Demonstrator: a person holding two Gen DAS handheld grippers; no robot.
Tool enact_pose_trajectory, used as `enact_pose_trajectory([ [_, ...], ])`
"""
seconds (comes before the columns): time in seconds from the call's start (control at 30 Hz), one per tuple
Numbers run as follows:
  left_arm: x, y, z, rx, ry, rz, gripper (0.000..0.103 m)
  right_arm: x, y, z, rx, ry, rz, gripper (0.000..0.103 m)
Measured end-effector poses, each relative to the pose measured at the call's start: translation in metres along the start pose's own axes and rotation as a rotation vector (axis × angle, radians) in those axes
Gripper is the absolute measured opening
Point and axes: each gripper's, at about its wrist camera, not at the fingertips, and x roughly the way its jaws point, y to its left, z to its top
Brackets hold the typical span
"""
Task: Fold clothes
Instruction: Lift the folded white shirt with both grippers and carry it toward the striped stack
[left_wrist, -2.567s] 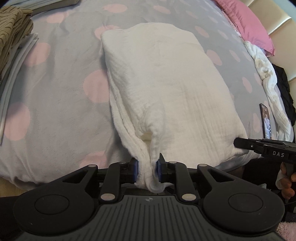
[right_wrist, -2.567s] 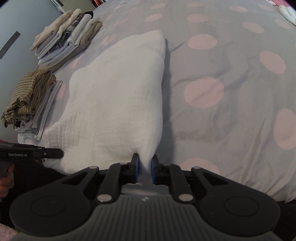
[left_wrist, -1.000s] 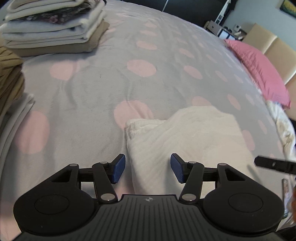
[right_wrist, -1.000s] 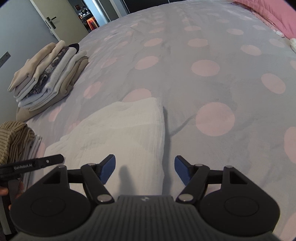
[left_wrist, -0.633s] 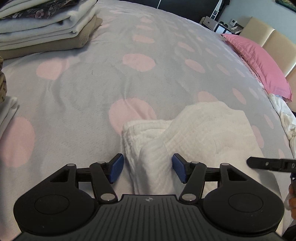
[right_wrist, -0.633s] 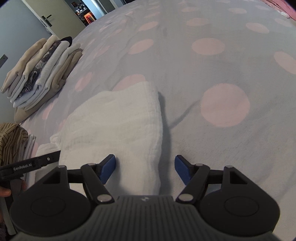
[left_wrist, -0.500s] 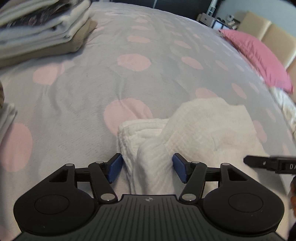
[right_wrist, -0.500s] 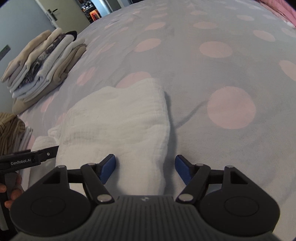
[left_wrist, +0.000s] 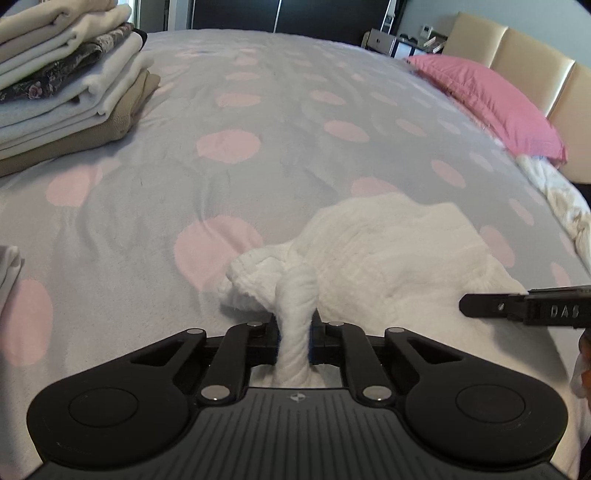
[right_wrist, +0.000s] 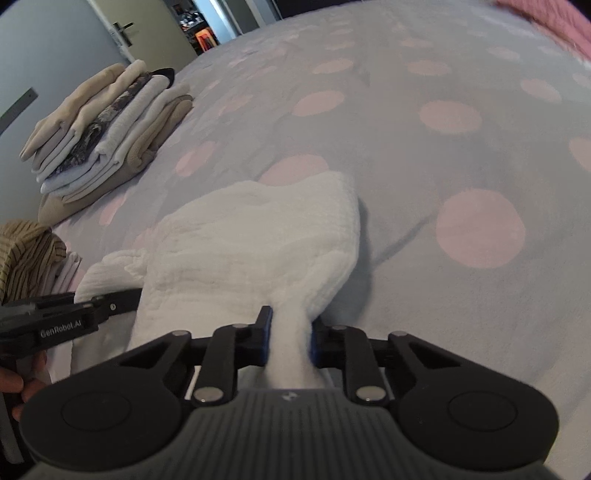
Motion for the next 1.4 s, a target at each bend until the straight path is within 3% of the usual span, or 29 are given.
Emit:
enact_pose_trajectory([
  [0.5,-0.082,-0.015,0.004,0.0,-0.205,0.007,0.007,-0.058,0.024,0.002,-0.049,-0.146,0.035,0.019],
  [0.83,-0.161,-0.021,-0.001,-0.009,-0.396,0.059,0.007,-0.112,0.061,0.024,-0.1,-0.277,0.143,0.017],
  [1.1,-0.24,-0.003,0.013,-0.065,-0.594,0.14,0.007,-0.142,0.125,0.08,-0.229,-0.379,0.31,0.017],
  [1.27,-0.287,0.02,0.03,-0.138,-0.672,0.243,0.007,-0.145,0.189,0.139,-0.333,-0.39,0.428,0.017],
  [1.4,-0.325,0.041,0.037,-0.22,-0.72,0.329,0.007,-0.143,0.252,0.182,-0.434,-0.35,0.524,0.017],
])
